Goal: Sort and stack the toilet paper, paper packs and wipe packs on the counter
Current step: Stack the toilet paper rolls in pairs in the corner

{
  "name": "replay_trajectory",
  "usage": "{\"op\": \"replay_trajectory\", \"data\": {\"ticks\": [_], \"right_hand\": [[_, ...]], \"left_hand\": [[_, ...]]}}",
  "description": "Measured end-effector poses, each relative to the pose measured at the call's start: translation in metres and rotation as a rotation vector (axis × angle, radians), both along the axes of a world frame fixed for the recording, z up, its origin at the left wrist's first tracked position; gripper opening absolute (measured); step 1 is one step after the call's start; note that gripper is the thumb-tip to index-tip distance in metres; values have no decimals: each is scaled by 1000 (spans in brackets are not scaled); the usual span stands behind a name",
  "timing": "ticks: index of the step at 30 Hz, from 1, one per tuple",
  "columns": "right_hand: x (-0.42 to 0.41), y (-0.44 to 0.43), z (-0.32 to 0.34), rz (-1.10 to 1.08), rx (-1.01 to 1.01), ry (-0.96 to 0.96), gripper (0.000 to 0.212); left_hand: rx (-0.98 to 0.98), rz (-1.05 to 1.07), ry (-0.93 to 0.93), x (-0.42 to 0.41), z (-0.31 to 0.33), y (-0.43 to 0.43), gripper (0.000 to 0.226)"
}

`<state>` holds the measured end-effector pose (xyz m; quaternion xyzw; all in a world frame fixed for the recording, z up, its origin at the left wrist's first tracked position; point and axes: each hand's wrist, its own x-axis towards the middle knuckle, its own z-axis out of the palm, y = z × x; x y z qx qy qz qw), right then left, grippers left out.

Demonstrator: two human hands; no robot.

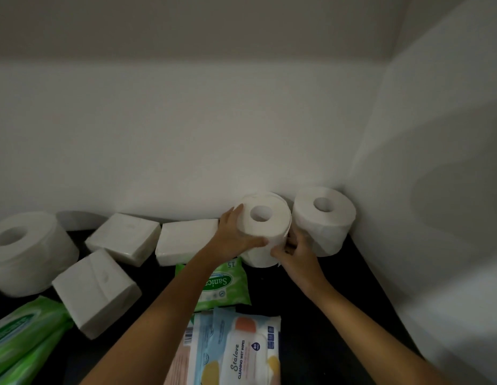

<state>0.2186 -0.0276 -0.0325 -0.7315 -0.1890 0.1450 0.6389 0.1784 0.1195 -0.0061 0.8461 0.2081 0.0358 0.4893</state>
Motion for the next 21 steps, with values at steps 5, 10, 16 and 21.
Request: {"op": "replay_trajectory", "data": {"ticks": [5,10,16,21], "right_hand": [[3,-7,-7,-121,-168,-125,12],[11,-6,-8,-213,-283,-247,37],[13,-6,-8,-202,-304,-256,21],[15,-1,-7,-182,-346,-263,24]], "left_hand": [[160,39,-93,-3,-2,-6,85],[404,88,-119,-4,-5,-19,71],[778,-80,-118,-6,-7,-16,59],[742,56,-69,1,1,-26,57]]}}
